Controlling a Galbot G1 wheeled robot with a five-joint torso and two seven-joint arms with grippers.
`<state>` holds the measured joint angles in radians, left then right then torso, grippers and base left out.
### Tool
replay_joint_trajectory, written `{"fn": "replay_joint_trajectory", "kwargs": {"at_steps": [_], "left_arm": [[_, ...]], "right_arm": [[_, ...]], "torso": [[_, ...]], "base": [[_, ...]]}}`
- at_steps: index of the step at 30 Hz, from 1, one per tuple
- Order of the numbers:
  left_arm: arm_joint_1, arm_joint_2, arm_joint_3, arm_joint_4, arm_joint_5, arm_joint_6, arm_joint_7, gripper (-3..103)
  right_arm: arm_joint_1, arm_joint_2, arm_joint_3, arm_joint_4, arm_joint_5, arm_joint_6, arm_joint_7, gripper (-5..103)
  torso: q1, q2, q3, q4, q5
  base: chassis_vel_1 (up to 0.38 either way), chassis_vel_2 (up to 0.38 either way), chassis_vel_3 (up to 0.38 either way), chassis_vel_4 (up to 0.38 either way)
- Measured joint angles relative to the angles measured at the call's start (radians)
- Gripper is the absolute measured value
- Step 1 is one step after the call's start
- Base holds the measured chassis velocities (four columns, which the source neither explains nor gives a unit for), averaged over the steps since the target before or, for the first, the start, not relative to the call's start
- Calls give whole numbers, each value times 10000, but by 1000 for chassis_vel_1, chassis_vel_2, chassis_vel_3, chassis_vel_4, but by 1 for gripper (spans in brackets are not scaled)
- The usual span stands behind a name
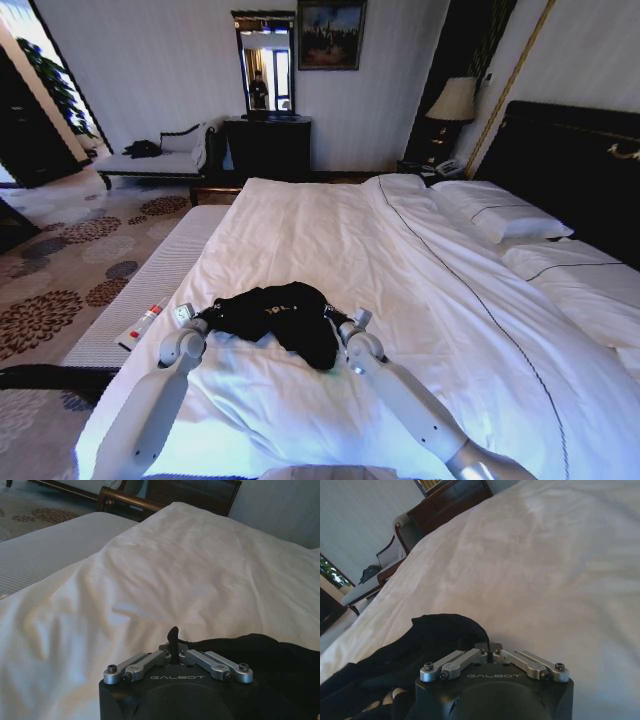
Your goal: Fold the clothes on the bed.
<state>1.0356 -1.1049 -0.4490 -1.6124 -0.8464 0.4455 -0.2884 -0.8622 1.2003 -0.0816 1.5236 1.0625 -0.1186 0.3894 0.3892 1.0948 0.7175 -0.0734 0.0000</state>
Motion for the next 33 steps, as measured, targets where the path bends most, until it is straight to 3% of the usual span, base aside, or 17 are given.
{"fn": "replay_joint_trajectory", "kwargs": {"at_steps": [8,12,17,20,22,25,27,31,33], "left_arm": [[-148,90,-98,-253,-68,-9,-6,1],[-691,325,-446,-1091,-1049,239,-415,1],[-1016,596,-675,-1837,-1453,362,-518,1],[-1210,1176,-1024,-2857,-2326,493,-670,1],[-1229,1314,-1100,-3024,-2458,499,-692,1],[-1356,2211,-1639,-3938,-3303,418,-880,1],[-1398,2390,-1764,-4114,-3489,372,-938,1],[-1741,3557,-2689,-5196,-4733,8,-1303,1],[-1789,3723,-2833,-5332,-4872,-44,-1329,1]], "right_arm": [[148,-99,153,436,-437,113,-156,0],[606,-782,683,1506,-684,694,-1331,0],[838,-1326,996,2259,-512,1046,-1683,0],[874,-1975,1378,3198,52,1468,-2040,0],[872,-2064,1449,3324,161,1545,-2112,0],[819,-2675,2037,4333,1066,2189,-2640,0],[811,-2778,2163,4536,1241,2256,-2692,0],[828,-3639,3324,6129,2452,2393,-2801,0],[835,-3769,3478,6288,2550,2393,-2802,0]], "torso": [[0,0,0,1,1],[0,0,0,-1,-1],[1,-1,1,-2,0],[2,-1,1,-1,1],[1,-1,0,-1,-2],[0,-1,0,1,1],[-1,0,-1,2,0],[0,0,-1,1,1],[0,0,-1,1,0]], "base": [[0,0,0,0],[0,0,0,0],[0,0,0,0],[0,0,0,0],[0,0,0,0],[0,0,0,0],[0,0,0,0],[0,0,0,0],[0,0,0,0]]}}
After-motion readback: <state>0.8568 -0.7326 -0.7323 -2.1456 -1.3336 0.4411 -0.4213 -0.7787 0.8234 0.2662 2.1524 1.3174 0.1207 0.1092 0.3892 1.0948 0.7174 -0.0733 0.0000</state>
